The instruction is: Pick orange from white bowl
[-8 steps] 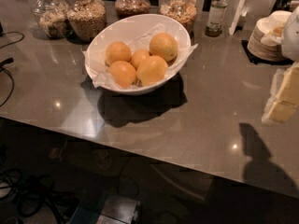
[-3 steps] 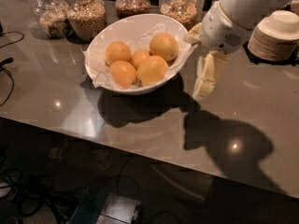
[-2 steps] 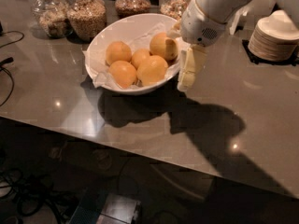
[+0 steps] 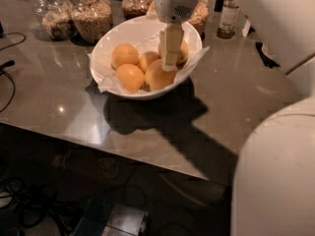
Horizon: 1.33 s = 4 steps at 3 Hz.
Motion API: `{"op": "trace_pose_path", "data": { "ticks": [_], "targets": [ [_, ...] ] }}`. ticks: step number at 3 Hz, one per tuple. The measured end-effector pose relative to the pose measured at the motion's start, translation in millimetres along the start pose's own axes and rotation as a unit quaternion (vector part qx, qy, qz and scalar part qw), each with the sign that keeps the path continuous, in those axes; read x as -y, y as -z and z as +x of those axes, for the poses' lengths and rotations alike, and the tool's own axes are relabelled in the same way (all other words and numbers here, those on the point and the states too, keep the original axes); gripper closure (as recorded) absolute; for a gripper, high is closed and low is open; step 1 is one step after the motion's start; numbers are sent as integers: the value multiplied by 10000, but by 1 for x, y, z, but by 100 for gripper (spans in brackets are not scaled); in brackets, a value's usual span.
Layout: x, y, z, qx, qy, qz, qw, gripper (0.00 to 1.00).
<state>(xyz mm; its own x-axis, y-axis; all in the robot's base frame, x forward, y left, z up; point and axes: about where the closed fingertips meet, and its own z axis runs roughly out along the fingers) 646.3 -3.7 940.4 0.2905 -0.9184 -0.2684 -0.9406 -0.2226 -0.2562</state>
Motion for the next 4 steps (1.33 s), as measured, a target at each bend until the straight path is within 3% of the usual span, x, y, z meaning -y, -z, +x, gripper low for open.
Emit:
{"op": "trace_pose_path", "data": {
  "ticks": [1,2,3,4],
  "targets": [
    [25,-6,-16,-149,279,39,9995,0],
    [31,-7,-20,-105,287,130,9994,0],
    [36,-6,-5,-52,379,78,9992,0],
    [57,-1,2,42,660,161,9977,0]
  ]
}}
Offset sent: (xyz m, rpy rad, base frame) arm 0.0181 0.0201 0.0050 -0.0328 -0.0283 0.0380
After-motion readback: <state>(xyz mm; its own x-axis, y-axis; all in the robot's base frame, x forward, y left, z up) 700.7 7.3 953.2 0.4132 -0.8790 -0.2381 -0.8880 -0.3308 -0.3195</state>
